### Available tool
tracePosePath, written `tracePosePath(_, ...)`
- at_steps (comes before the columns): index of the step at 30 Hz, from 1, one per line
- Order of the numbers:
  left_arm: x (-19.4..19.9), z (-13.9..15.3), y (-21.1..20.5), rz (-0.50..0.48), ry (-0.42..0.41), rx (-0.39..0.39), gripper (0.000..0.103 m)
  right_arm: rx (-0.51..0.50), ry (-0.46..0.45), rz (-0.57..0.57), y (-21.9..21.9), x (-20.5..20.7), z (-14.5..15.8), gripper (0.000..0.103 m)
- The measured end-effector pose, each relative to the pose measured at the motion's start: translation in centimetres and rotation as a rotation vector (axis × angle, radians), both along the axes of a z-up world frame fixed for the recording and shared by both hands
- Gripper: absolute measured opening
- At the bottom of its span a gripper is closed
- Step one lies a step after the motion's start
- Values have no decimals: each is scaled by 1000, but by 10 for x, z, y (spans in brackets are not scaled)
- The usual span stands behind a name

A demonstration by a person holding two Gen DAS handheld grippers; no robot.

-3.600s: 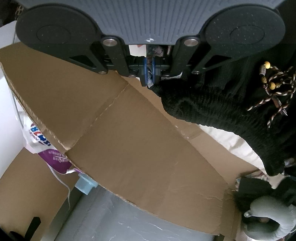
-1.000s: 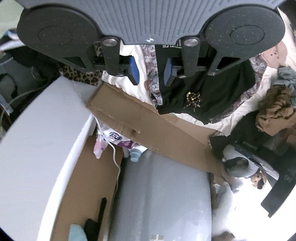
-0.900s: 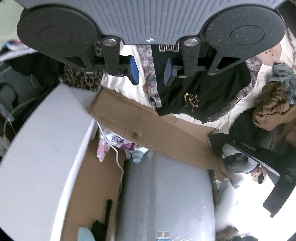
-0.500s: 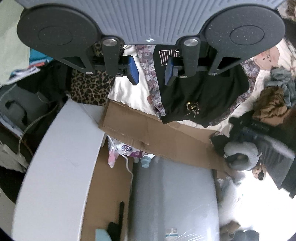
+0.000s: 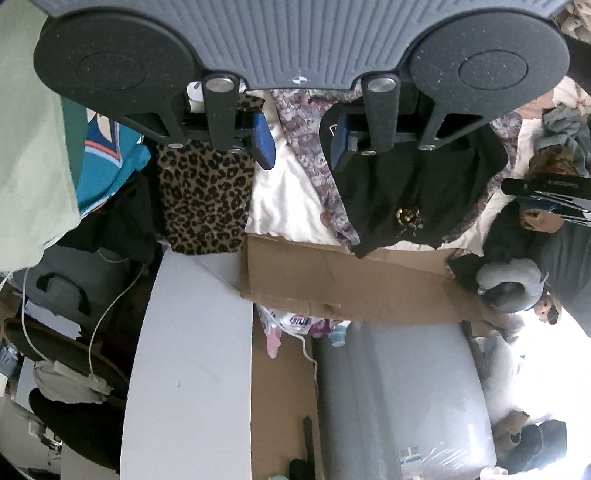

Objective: Fold clothes
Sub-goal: 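Lower the black shorts onto the sheet and open both tools, then pull both open tools back from the laid-out shorts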

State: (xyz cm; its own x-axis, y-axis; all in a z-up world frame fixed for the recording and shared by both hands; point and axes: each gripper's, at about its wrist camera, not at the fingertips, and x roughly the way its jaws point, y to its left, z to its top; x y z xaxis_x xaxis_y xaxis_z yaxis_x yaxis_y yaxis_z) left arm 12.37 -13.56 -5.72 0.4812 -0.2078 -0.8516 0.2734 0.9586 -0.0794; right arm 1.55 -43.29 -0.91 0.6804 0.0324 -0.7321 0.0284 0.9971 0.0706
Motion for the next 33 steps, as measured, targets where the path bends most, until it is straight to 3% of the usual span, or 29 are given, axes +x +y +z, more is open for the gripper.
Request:
tracePosePath(4, -1, -25, 4, 58, 45, -28, 46, 15, -8, -18, -5, -4, -22, 43)
tracePosePath(26, -23, -167, -11, 118, 172, 14, 46, 12, 62, -51, -21, 12, -173, 43)
tracePosePath(33, -23, -207, -15, 114, 216, 26, 46, 86, 65, -103, -40, 9, -220, 43)
